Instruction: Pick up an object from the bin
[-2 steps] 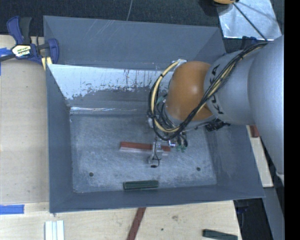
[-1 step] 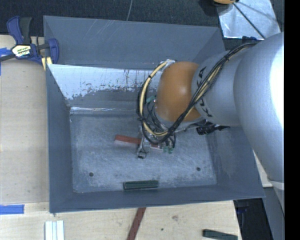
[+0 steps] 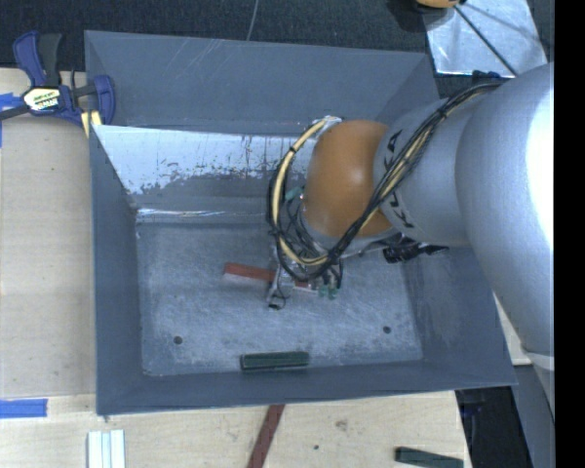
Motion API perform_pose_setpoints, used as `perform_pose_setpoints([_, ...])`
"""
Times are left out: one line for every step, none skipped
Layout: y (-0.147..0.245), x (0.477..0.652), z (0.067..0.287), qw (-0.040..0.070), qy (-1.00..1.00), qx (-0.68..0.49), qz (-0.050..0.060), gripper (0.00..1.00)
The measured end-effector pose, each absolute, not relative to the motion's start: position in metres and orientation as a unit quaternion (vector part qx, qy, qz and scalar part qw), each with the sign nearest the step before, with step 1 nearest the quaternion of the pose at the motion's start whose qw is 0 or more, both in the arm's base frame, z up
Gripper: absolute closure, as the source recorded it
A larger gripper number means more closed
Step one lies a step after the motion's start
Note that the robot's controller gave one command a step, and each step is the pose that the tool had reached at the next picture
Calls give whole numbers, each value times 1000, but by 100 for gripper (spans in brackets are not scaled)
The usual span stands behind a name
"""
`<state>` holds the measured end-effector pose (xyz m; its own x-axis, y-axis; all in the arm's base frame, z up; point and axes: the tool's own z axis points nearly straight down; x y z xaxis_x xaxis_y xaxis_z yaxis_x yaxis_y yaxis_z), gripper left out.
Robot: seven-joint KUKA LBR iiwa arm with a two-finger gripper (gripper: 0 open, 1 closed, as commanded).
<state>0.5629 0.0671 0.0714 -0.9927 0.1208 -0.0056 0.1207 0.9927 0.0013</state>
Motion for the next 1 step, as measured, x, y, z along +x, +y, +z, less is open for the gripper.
perform_pose_setpoints([67, 562, 75, 1, 998, 60, 0, 100])
